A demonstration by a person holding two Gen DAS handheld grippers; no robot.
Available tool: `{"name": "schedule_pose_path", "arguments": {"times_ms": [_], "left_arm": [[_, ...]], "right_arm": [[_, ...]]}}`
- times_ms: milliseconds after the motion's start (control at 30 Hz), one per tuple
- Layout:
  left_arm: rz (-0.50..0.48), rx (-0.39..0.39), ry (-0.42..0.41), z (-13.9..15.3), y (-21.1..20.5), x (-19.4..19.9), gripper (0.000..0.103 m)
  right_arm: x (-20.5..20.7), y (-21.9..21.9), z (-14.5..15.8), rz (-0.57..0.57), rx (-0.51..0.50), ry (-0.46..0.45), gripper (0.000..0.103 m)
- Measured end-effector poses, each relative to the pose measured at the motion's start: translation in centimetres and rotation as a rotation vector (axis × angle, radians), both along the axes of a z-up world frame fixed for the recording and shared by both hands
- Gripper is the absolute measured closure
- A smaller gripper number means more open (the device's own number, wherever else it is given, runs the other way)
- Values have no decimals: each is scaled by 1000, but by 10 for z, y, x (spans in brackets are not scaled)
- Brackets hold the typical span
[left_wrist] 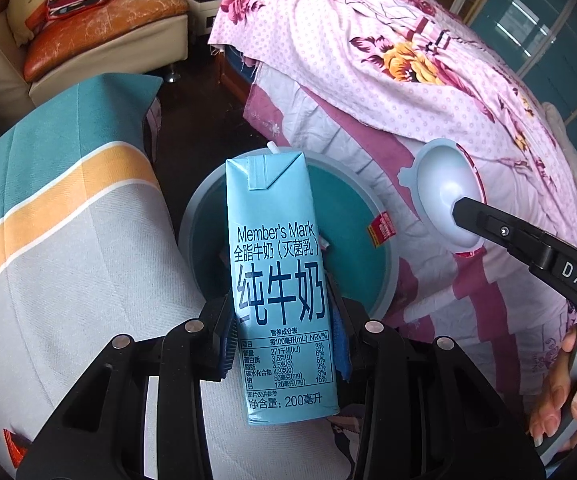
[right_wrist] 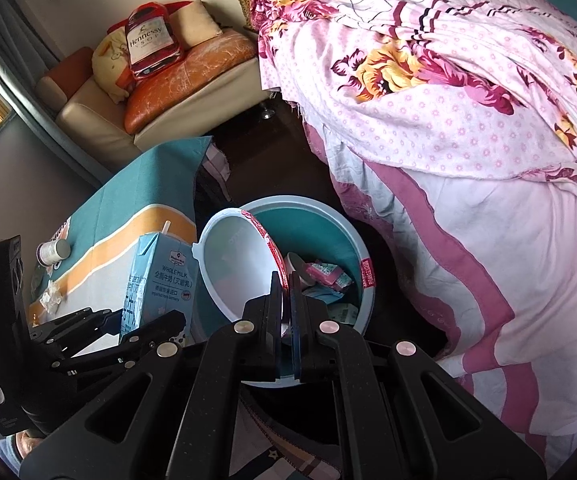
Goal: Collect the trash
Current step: 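Open both grippers to drop the cup and carton into the wastebasket, then move both grippers back over the table toward the red wrapper and snack bag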
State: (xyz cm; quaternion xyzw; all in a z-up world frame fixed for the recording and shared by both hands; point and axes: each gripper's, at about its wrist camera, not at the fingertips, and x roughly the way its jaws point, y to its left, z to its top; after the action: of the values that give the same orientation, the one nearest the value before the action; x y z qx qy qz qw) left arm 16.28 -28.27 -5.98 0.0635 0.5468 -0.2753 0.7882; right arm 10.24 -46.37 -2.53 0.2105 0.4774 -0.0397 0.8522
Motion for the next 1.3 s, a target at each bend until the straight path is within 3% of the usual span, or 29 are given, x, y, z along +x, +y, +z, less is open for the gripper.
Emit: {"name": "schedule_pose_path", "arguments": {"times_ms": [100,167,233,367,667,1133,1200,1233,1267,1300], "left_arm": [[-2,0,1,-2,-2,3,59],[9,3,-18,-1,0,3,38],[23,1,-33,0,3,3,30],[49,-11,-30,3,11,6,21],[109,-22,-35,8,37,8,12],[187,-40,-14,7,78,16,11],[193,-43,-9,6,82,16,11],[195,-44,-6,5,83,16,11],[196,-46,-3,4,85,16,11],[197,-47,-1,4,86,16,11]], "right_arm": [[4,0,-3,-2,0,9,99],[5,0,-4,-3,-1,14,99],[7,1,-4,-2,-5,18,99],[11,3,-6,1,-10,25,99],[18,13,-9,20,-20,42,99],[36,30,-26,47,-34,105,95],[37,33,-29,48,-31,117,89],[37,34,-30,49,-28,120,82],[36,35,-30,47,-33,122,67],[36,36,-29,45,-44,120,62]]}}
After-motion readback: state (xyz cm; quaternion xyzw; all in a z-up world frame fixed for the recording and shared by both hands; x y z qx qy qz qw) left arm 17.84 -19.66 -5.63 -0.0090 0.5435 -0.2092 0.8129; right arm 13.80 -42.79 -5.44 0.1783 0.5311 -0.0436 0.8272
